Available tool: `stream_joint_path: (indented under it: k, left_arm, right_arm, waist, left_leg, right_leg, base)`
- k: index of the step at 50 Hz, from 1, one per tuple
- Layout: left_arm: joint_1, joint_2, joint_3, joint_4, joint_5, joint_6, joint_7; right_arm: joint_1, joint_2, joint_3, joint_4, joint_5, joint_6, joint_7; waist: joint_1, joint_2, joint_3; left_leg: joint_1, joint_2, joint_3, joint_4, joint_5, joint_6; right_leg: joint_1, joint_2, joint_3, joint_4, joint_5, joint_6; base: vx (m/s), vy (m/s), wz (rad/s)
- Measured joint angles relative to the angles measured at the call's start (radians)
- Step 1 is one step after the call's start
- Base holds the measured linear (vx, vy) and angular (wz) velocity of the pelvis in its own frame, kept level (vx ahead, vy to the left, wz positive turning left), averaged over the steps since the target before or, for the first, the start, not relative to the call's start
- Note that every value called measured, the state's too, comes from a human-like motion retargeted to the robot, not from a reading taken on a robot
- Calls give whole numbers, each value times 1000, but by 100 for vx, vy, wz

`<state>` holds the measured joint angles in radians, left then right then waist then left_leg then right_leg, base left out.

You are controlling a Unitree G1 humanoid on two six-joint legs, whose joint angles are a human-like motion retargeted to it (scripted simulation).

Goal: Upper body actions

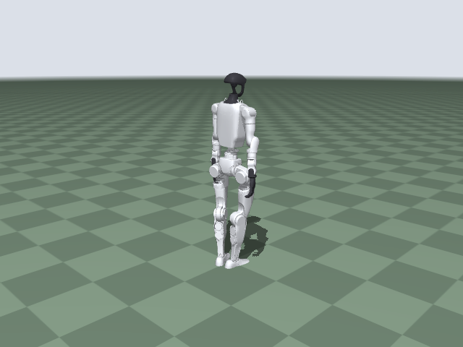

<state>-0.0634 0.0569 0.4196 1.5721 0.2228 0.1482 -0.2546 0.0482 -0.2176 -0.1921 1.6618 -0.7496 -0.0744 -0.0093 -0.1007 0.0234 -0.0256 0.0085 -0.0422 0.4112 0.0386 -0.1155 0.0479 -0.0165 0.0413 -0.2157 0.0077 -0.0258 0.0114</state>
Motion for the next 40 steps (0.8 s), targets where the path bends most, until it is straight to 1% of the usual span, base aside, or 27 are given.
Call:
stream_joint_path:
  k: [5,10,18,30,35,40]
  left_arm:
    - [-2,-11,-9,-1,0,-9,2]
    - [10,-2,-37,8,54,-14,15]
    - [25,29,-81,69,86,5,36]
    - [21,24,-89,63,84,6,42]
    - [16,24,-105,42,95,6,30]
    - [39,21,-95,-18,103,-8,35]
  right_arm:
    - [-6,14,14,-10,-15,1,7]
    - [-13,24,25,-14,-22,1,14]
    - [-21,35,35,-16,-39,0,20]
    - [-21,18,53,24,-31,14,11]
    - [-55,18,79,38,-3,24,9]
    - [-101,45,123,28,38,32,24]
  waist:
    - [2,6,-2]
    - [7,10,-9]
    - [5,13,-27]
    - [9,21,-50]
    - [3,32,-37]
    - [-1,36,-13]
  left_leg:
    - [4,7,-4,2,-2,-7]
    - [7,11,-9,3,-5,-13]
    - [4,19,-18,3,-6,-21]
    - [0,26,-20,-2,-6,-31]
    - [-2,31,-19,4,-5,-35]
    - [-10,48,-23,54,-27,-51]
  right_leg:
    - [6,7,0,1,-9,-6]
    - [9,12,-2,1,-14,-11]
    - [10,20,-6,0,-25,-15]
    - [-1,23,-13,7,-32,-17]
    - [-4,26,-17,9,-32,-22]
    - [0,23,-24,13,-33,-29]
  base:
    - [1,-1,0]
    - [2,-3,4]
    - [0,0,0]
    - [0,0,0]
    - [-2,-1,0]
    - [-6,-7,4]
